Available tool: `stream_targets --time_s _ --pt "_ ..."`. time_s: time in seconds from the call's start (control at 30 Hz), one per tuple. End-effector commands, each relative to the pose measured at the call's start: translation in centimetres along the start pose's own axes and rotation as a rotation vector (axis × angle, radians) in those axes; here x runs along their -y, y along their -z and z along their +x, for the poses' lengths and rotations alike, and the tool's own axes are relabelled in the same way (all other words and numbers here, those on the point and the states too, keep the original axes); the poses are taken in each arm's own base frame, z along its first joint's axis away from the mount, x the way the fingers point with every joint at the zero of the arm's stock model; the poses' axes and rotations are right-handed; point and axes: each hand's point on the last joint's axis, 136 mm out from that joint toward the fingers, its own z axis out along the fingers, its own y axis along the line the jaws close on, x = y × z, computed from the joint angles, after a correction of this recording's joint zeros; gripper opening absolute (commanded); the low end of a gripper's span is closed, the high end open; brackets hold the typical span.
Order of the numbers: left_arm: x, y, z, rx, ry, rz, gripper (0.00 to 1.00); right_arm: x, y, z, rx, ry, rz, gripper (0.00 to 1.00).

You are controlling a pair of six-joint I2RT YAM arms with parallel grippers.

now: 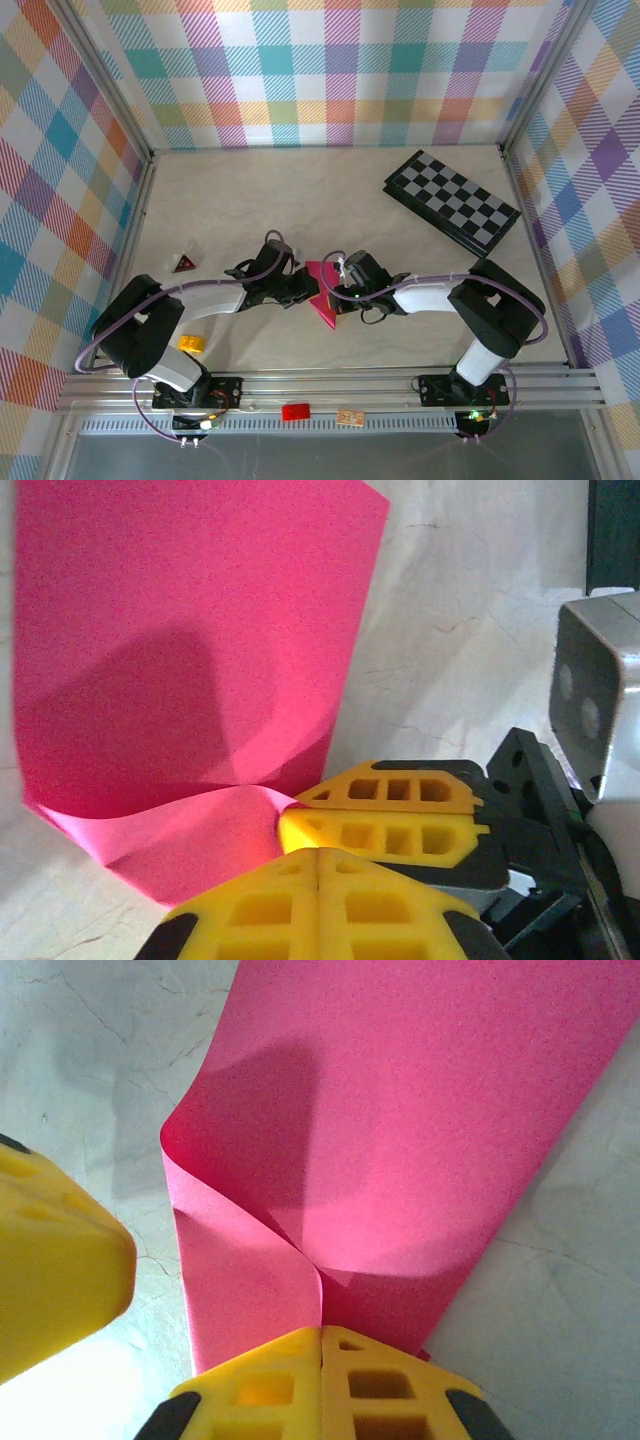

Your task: Fold a paper plane with a square sheet of paper (pick it up from the middle)

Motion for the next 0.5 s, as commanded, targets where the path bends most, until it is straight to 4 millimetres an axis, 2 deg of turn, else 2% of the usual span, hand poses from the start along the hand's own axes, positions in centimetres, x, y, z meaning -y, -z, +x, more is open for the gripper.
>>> stream_targets --time_s 0.0,0.23,0.37,0.47 --pt "-1.0 -1.0 0.7 -0.039 -0.017 -0.047 0.01 1.7 -0.3 0.9 -0.040 -0.031 0.067 0.06" --pt "-6.2 -2.2 2.3 -0.073 0.012 -0.190 0.00 1.4 -0.1 0.7 -0.042 -0.021 0.058 0.07" --pt "-7.8 -1.9 2.9 -0.074 0.007 -0.241 0.00 0.5 0.5 -0.3 -0.018 -0.015 0.036 0.11" --pt "-8.1 -1.8 3.0 -0.071 0.006 -0.249 0.00 -0.4 1.5 -1.6 0.007 -0.007 0.029 0.21"
